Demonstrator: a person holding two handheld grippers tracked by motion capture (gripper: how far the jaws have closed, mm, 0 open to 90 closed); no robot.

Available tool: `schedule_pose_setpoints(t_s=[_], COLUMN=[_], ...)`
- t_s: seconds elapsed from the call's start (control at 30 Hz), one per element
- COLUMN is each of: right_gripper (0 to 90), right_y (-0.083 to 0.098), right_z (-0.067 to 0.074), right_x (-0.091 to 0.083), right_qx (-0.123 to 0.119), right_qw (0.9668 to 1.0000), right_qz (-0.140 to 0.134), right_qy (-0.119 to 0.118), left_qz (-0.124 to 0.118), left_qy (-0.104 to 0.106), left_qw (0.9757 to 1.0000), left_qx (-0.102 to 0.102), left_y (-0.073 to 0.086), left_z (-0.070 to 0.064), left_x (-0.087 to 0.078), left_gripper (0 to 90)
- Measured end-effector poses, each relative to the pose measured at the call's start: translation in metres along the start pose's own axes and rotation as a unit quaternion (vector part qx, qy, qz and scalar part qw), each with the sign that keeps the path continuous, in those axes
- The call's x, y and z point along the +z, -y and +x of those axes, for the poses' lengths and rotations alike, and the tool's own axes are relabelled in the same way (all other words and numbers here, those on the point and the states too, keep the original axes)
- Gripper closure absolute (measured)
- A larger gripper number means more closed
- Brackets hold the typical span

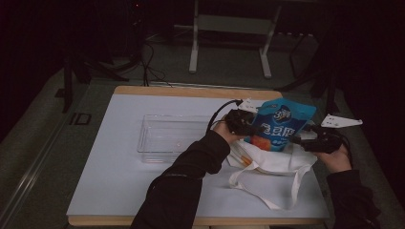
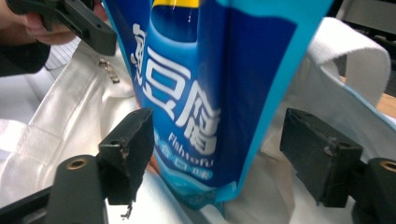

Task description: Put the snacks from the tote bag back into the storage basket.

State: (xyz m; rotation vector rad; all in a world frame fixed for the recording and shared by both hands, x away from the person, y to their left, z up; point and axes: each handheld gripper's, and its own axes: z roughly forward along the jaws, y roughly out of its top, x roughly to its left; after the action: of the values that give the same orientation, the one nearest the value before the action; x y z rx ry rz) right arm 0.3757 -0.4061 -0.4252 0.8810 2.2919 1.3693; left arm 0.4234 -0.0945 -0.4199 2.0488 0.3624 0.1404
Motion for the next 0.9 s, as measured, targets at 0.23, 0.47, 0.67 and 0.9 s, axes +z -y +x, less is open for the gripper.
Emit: schedule_pose_setpoints(t_s=[0.23, 0.47, 0.67, 0.9], right_gripper=[49.0, 66.8, 80.3, 84.1], right_y=[-0.007, -0.010, -0.012, -0.016], right_z=[0.004, 0.008, 0.010, 0.009], right_x=[0.008, 0.014, 0.014, 0.013], right_qx=[-0.016, -0.033, -0.038, -0.034], right_qw=[0.9998, 0.9993, 0.9991, 0.9992], right_qz=[-0.002, 0.014, 0.021, 0.023], right_qy=[-0.009, 0.000, -0.002, 0.002], left_qz=[-0.009, -0.001, -0.002, 0.003], left_qy=[0.005, 0.006, 0.004, -0.009], left_qw=[0.9999, 1.0000, 1.0000, 0.9999], left_qx=[-0.010, -0.004, 0.004, 0.011], left_y=[0.003, 0.003, 0.001, -0.006], left_z=[0.005, 0.004, 0.004, 0.002], left_x=[0.000, 0.003, 0.003, 0.003], left_gripper=[73.7, 84.0, 87.6, 89.7])
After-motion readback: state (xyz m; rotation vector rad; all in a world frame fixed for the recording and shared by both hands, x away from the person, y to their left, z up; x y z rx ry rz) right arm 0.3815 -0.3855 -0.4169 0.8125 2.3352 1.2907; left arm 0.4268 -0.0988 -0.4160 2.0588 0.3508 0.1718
